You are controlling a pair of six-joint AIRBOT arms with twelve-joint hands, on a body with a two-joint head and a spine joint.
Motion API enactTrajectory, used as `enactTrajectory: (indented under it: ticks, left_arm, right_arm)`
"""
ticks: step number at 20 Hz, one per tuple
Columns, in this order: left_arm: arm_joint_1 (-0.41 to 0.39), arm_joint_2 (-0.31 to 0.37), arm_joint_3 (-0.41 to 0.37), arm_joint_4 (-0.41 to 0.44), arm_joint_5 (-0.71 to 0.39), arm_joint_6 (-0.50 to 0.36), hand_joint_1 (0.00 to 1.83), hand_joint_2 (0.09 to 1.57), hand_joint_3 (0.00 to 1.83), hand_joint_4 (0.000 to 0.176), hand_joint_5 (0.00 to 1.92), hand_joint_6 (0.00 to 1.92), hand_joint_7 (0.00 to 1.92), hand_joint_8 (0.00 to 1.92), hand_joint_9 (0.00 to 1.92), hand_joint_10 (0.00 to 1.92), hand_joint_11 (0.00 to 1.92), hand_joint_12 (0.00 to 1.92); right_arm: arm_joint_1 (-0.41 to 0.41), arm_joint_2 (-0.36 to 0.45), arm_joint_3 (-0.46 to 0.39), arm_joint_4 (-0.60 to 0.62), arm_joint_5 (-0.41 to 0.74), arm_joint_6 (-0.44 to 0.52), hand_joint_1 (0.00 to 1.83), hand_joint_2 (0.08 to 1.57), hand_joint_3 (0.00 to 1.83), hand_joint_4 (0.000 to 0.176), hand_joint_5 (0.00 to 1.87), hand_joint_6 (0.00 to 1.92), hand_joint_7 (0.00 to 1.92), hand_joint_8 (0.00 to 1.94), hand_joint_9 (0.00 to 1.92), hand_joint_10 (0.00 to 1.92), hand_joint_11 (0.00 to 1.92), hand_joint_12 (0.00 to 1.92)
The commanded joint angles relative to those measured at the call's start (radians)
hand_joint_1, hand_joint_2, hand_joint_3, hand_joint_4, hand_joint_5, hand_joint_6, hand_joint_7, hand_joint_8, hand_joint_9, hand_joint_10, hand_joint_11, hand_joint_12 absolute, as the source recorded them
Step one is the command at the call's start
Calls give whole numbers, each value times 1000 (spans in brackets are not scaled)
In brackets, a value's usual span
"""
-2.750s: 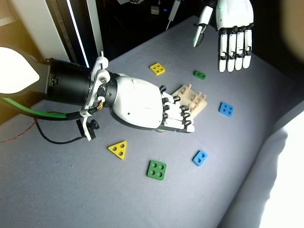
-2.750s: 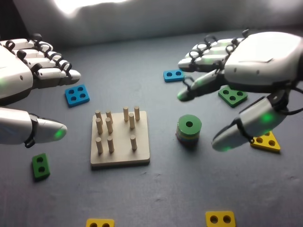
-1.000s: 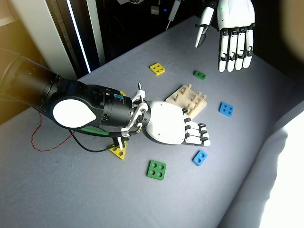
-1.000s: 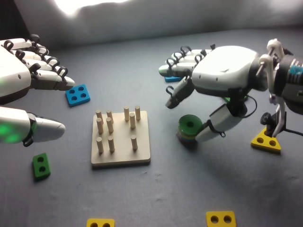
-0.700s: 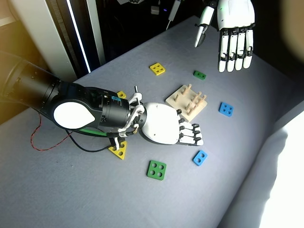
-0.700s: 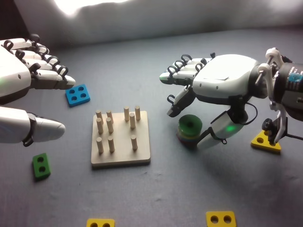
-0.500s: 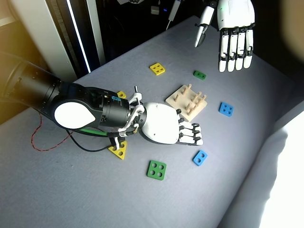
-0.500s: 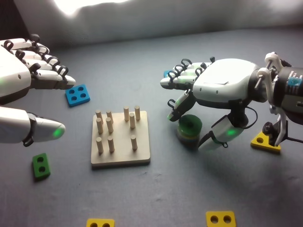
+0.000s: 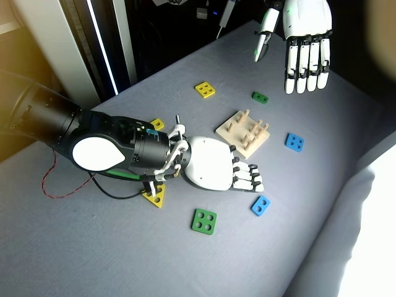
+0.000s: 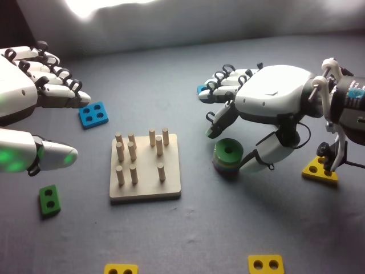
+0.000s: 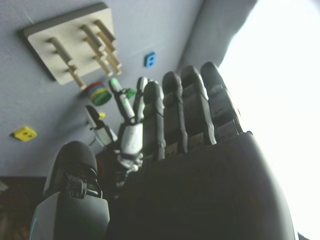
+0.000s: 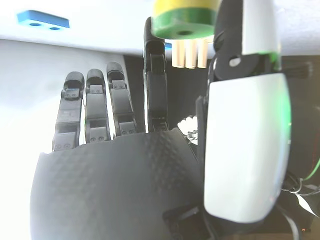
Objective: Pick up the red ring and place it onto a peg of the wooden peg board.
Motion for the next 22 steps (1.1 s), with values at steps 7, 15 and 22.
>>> enactTrajectory:
  ticks: [7,15,22]
  left_arm:
    - [-15,15,6,-7,-85,3,0,1268,0,0,332,5,304,5,214,5,0,329]
    - [-15,15,8,-7,-85,3,0,1269,1,0,316,3,288,3,191,3,0,246]
    - [-17,15,9,-8,-85,3,0,1268,1,0,316,0,307,1,226,5,0,333]
  right_arm:
    - [-1,-1,-1,22,99,1,865,876,5,156,757,12,142,7,0,0,0,0]
    - [-6,-3,2,22,101,0,1085,976,2,156,1250,318,329,10,72,8,0,0]
    - [-9,-4,2,22,101,0,1098,1032,0,110,1173,667,321,0,122,0,0,0]
